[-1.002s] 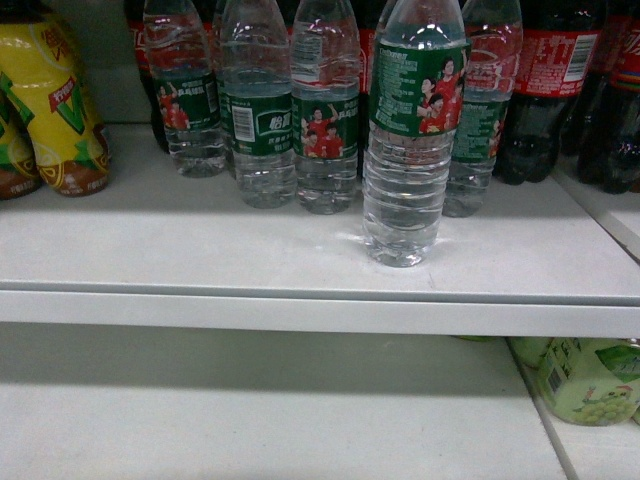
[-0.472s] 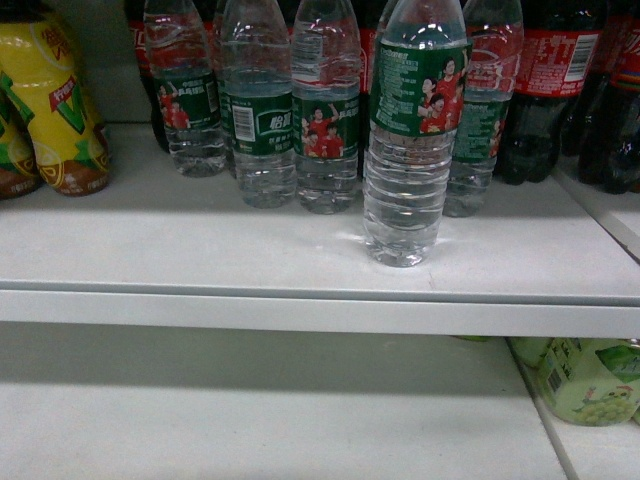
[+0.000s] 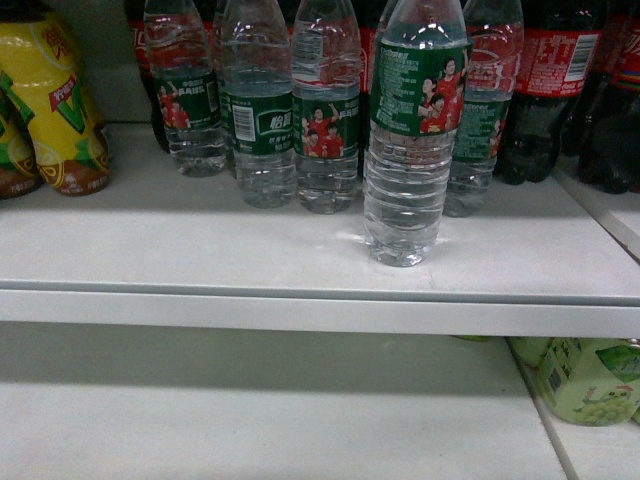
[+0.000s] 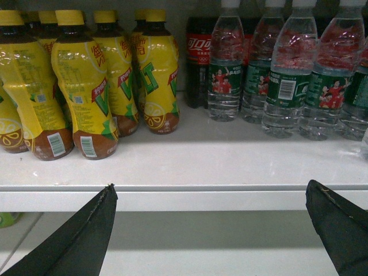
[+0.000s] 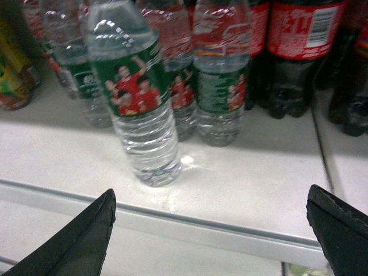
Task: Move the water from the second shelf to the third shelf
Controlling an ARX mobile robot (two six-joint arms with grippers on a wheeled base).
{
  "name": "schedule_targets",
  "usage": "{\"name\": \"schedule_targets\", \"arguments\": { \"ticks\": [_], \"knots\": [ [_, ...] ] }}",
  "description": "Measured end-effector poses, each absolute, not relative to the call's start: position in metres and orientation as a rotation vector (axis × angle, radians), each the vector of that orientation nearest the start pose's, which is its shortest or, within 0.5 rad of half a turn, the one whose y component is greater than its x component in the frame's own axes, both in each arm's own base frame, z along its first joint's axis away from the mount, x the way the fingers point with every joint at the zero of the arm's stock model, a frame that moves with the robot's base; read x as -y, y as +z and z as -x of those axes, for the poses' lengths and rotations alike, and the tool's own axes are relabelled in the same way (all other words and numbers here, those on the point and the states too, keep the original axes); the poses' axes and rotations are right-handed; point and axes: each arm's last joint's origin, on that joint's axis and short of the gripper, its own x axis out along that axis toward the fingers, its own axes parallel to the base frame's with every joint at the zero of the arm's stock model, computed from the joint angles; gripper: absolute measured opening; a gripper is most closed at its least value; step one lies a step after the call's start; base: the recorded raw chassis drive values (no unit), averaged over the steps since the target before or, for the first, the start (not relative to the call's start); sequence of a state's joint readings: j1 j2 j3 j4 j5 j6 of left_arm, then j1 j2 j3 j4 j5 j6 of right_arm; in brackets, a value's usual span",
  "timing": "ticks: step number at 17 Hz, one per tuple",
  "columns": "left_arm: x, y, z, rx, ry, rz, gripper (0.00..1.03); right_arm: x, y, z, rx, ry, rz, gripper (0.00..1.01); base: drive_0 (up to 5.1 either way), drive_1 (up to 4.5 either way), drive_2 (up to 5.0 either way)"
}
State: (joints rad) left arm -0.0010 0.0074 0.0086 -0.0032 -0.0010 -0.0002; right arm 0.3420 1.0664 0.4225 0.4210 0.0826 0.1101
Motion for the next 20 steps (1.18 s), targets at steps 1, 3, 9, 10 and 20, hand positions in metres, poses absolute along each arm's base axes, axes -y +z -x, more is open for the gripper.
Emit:
{"name": "schedule_targets", "arguments": {
  "ticks": [1,3,9,10,20],
  "knots": [
    [0.0,0.166,-0.098,-0.002,0.0,0.0,0.98,-0.078,0.207,-0.207,-0.248,0.263,-0.054,0.98,0.0,0.0,0.0],
    [0.0,0.166,-0.098,-0.002,0.0,0.0,0.98,-0.091,0.194,-0.208,-0.271,0.28,-0.037,0.98,0.0,0.0,0.0],
    [0.0,0.166,-0.098,-0.002,0.0,0.0,0.98,-0.117,0.187,-0.22,-0.292,0.336,-0.03,0.98,0.0,0.0,0.0],
    [0.0,0.166,-0.098,-0.002,0.0,0.0,0.98,-0.121,0.193,-0.225,-0.265,0.344,-0.038,0.98,0.0,0.0,0.0],
    [0.0,0.166,-0.098,-0.002,0.0,0.0,0.98,-0.151,0.206,-0.277,-0.237,0.321,-0.046,0.98,0.0,0.0,0.0]
  ]
}}
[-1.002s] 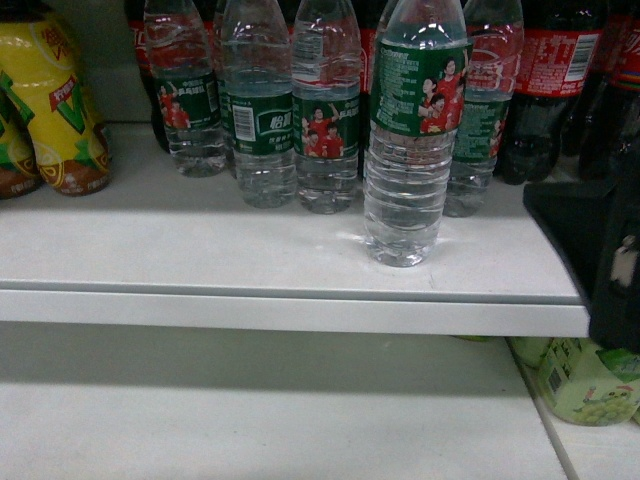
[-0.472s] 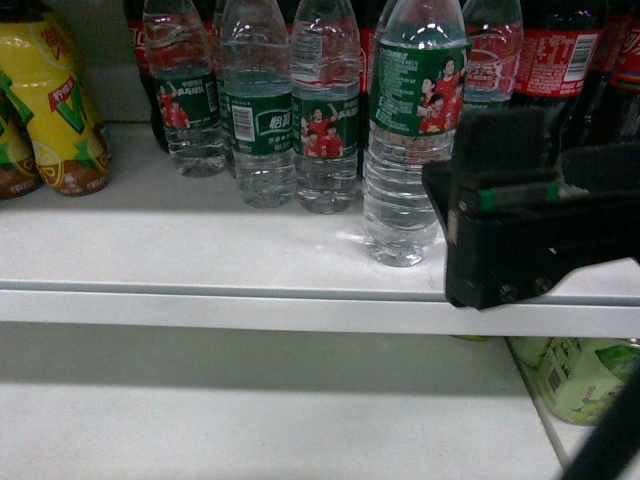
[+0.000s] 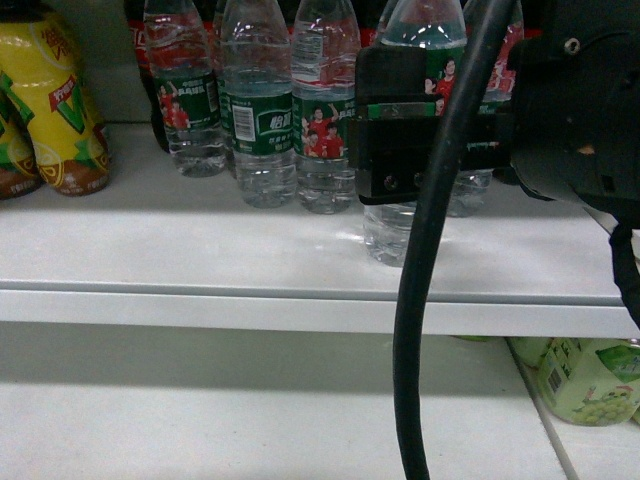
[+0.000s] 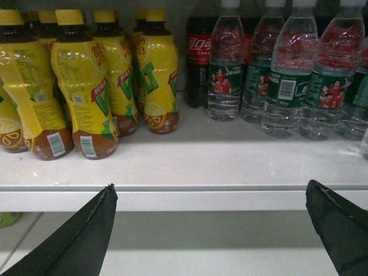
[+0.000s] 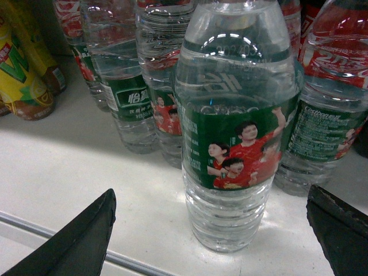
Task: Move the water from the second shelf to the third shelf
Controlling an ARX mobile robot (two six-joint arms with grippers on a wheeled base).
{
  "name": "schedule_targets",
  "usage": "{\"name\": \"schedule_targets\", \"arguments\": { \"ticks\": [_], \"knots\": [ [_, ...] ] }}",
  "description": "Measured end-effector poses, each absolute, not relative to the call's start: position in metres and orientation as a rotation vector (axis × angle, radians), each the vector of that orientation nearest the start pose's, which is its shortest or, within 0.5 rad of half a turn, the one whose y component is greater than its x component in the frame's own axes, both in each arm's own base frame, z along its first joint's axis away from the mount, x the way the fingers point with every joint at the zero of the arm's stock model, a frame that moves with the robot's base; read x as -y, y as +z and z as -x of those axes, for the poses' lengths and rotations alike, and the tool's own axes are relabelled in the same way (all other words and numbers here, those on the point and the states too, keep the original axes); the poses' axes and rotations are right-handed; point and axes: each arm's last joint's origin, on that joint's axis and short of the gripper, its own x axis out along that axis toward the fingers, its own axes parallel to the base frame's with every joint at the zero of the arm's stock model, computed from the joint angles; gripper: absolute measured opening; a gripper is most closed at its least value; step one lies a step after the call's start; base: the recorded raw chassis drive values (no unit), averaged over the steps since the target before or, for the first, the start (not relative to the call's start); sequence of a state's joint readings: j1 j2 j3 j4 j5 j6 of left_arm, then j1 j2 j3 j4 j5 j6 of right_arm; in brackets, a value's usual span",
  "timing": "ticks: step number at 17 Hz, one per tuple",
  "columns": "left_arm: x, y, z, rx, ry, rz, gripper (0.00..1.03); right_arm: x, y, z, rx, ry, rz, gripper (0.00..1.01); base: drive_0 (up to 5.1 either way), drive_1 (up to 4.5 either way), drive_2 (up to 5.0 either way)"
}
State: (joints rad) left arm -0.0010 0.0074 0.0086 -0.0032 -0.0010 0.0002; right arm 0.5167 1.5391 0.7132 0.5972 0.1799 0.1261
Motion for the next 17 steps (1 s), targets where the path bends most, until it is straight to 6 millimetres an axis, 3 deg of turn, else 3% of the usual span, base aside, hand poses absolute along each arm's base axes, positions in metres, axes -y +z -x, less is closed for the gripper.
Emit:
{"name": "schedule_targets", "arguments": {
  "ticks": [17],
  "knots": [
    [0.0,0.166,-0.098,-0.002,0.0,0.0,0.98,-0.174,0.208,-0.343,-0.232,0.215,-0.015,0.98,0.0,0.0,0.0]
  ]
}}
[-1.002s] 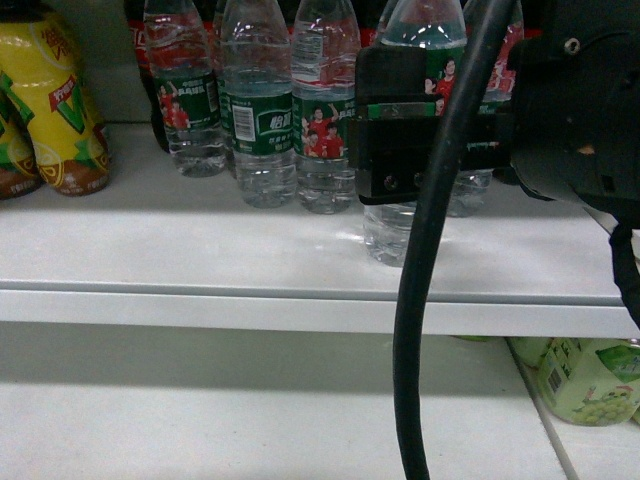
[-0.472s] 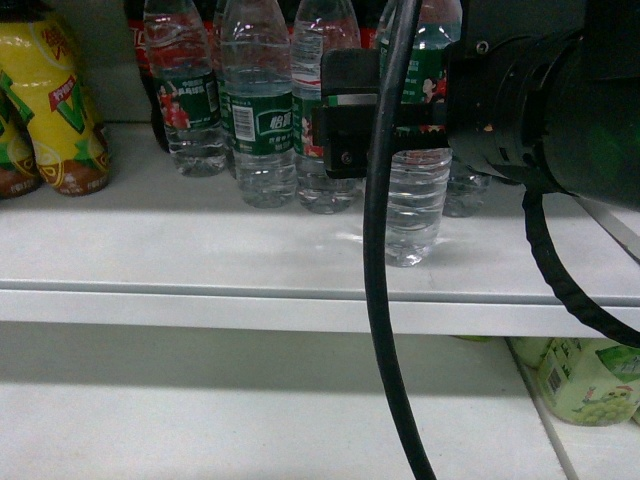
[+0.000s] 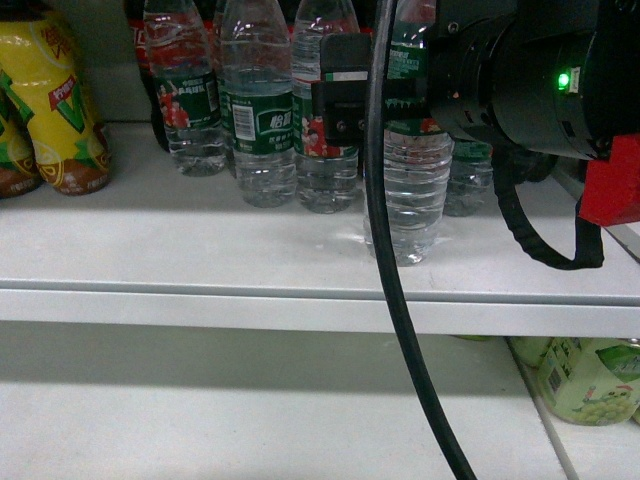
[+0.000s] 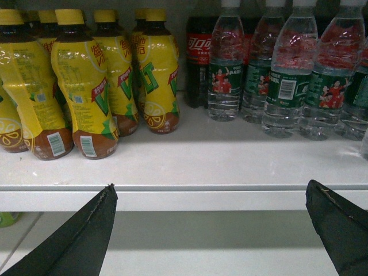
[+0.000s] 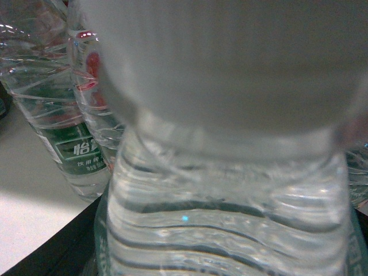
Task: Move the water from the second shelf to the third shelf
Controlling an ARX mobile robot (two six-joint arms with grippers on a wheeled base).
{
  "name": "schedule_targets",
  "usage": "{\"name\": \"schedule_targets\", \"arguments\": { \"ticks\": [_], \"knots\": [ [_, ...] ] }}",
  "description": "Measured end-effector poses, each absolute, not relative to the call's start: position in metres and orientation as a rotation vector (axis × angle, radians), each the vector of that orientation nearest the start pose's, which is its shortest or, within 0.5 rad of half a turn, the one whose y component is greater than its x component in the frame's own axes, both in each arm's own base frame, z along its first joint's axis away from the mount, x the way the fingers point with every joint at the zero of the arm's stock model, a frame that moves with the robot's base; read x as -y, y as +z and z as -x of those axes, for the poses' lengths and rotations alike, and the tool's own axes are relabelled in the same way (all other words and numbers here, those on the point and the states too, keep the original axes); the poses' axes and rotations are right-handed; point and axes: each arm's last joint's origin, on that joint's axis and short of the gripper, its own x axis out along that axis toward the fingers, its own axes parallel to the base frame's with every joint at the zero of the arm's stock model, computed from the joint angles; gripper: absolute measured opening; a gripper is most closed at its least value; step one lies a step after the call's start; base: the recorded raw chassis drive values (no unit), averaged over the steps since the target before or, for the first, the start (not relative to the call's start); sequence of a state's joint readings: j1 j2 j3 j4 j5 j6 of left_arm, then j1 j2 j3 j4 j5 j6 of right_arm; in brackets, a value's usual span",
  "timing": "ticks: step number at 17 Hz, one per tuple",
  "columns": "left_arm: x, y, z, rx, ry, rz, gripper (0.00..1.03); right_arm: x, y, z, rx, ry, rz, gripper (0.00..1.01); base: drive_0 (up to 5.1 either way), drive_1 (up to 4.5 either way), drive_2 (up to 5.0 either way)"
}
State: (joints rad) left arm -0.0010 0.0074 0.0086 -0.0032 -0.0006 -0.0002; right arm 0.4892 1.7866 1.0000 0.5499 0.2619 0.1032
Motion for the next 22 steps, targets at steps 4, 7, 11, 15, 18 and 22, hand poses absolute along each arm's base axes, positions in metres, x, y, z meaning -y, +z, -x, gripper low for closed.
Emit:
{"name": "schedule_targets", "arguments": {
  "ticks": [4,7,11,15,18,22],
  "knots": [
    [0.0,0.166,-0.098,-0.002,0.0,0.0,0.98,-0.179,0.21,-0.351,-0.23,0.195,-0.013,0.98,0.0,0.0,0.0],
    [0.0,0.166,-0.098,-0.002,0.0,0.0,0.98,-0.182,0.204,-0.352,-0.247,0.181,-0.002,0.98,0.0,0.0,0.0],
    [0.0,0.166,-0.098,-0.002,0.0,0.0,0.98,-0.181,0.204,-0.352,-0.243,0.173,-0.003,0.6,0.0,0.0,0.0],
    [0.0,0.166,-0.098,-0.002,0.0,0.0,0.98,-0.179,0.206,-0.346,-0.243,0.178,-0.013,0.44,0.0,0.0,0.0],
    [0.0,0.166,-0.098,-0.002,0.0,0.0,0.98,-0.172,0.21,-0.324,-0.252,0.217,-0.015,0.43,0.0,0.0,0.0],
    [0.0,0.166,-0.098,-0.002,0.0,0.0,0.98,-0.156,0.219,-0.275,-0.252,0.291,-0.015,0.43,0.0,0.0,0.0]
  ]
}}
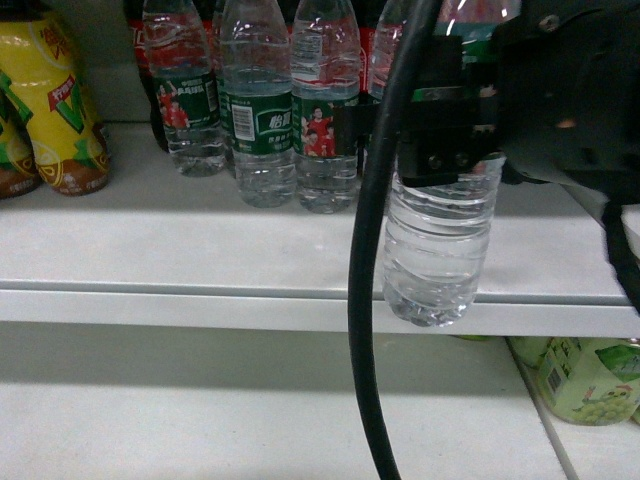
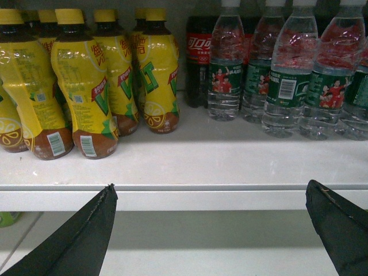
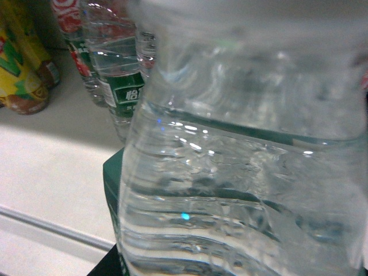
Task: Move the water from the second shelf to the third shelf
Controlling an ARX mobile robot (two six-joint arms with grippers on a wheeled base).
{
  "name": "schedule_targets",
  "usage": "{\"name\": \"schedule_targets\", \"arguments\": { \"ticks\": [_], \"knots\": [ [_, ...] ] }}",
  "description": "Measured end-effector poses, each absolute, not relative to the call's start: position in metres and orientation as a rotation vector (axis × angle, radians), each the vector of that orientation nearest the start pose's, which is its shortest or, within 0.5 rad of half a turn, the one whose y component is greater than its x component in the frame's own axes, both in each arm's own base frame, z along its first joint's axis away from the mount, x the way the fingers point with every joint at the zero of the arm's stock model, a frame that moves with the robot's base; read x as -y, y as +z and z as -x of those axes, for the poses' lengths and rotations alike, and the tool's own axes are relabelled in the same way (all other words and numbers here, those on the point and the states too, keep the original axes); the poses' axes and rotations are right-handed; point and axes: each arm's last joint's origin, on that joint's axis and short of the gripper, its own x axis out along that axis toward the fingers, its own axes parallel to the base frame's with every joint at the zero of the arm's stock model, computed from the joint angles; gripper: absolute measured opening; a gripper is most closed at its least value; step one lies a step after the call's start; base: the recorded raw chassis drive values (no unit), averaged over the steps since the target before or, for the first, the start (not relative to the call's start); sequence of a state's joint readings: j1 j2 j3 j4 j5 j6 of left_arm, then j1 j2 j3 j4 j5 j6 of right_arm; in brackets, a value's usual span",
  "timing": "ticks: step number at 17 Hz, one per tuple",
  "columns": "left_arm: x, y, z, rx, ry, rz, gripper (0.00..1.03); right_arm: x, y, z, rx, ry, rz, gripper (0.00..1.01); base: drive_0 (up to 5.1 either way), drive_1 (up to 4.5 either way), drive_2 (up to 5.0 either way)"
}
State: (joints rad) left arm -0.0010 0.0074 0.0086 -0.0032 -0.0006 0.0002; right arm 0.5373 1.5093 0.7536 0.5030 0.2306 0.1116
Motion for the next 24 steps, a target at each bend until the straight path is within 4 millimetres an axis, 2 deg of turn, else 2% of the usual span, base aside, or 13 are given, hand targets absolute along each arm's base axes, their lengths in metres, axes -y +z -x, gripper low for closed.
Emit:
{"name": "schedule_targets", "arguments": {
  "ticks": [5,10,15,17,24],
  "knots": [
    [0.0,0.166,-0.098,-0.002,0.0,0.0,0.98,-0.113,0.257,-0.21,-0.162,0.294,-0.074,0.43,0.0,0.0,0.0],
    [0.0,0.166,-0.098,-0.002,0.0,0.0,0.98,-0.067,0.253,-0.163,-0.164,0.235,-0.106,0.43,0.0,0.0,0.0],
    [0.0,0.166,-0.098,-0.002,0.0,0.0,0.98,-0.022,0.265,-0.12,-0.129,0.149,-0.189,0.43,0.0,0.0,0.0],
    [0.0,0.166,-0.098,-0.002,0.0,0.0,0.98,-0.014,0.27,-0.116,-0.121,0.053,-0.192,0.43,0.0,0.0,0.0],
    [0.0,0.166,-0.098,-0.002,0.0,0.0,0.98,-0.009,0.269,-0.115,-0.132,0.012,-0.195,0.43,0.0,0.0,0.0]
  ]
}}
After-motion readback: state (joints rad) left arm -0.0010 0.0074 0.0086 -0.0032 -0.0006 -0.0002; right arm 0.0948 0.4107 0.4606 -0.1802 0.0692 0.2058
